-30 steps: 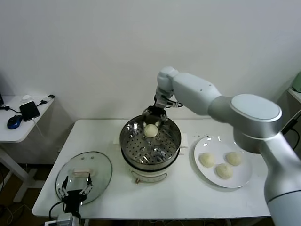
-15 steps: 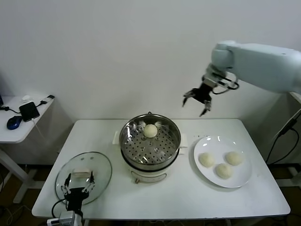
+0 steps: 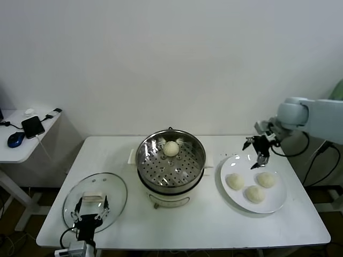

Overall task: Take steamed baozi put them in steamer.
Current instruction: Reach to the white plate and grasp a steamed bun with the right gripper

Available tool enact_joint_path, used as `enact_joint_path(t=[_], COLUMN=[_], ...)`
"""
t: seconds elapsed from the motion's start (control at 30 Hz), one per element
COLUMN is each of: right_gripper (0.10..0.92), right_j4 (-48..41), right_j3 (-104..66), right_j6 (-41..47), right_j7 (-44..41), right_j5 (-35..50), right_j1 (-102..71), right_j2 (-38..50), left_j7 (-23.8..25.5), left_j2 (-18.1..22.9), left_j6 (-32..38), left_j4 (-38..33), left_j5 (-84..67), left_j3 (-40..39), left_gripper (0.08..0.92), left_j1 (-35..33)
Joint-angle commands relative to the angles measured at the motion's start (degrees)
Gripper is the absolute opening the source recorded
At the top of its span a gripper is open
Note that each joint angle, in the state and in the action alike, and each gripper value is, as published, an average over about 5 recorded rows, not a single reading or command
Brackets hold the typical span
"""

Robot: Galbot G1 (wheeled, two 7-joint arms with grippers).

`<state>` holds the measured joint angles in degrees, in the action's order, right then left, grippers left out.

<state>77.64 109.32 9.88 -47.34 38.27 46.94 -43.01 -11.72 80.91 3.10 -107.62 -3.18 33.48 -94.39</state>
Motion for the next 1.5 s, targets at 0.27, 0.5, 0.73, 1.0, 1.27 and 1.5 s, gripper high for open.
enact_joint_path(t=[0.27,0.5,0.73,1.0,1.27,1.5], right_gripper=[0.823,0.823,0.823,0.823,0.807,0.753], right_j4=[-9.1,-14.8,-15.7,-12.2,-11.4,-12.7], right_j3=[-15.2,-19.7,-19.8,-18.6,-17.3,-18.2], right_j6=[11.2,10.2,9.7,9.4,9.1,8.8], right_j7=[3.4,2.9,1.6,0.5,0.3,0.9], right_j5=[-2.9,-4.1,-5.4,-5.5,-7.8,-11.1], right_j1=[-21.7,-25.7,-26.4,-24.5,-23.5,-24.4], right_j2=[-3.7,-7.7,-8.7,-6.6,-5.6,-6.0], left_j7=[-0.1,-0.2,-0.2,-0.1,-0.1,-0.1], left_j2=[0.2,0.4,0.2,0.0,0.0,0.3], left_j6=[0.3,0.3,0.3,0.3,0.4,0.5], left_j4=[0.0,0.2,0.5,0.8,1.4,1.6], left_j5=[0.1,0.1,0.0,-0.1,0.0,0.2], left_j3=[0.4,0.8,1.1,1.1,0.6,0.1], left_gripper=[0.823,0.823,0.823,0.823,0.823,0.823], left_j1=[-0.8,-1.1,-1.1,-0.9,-0.4,-0.1])
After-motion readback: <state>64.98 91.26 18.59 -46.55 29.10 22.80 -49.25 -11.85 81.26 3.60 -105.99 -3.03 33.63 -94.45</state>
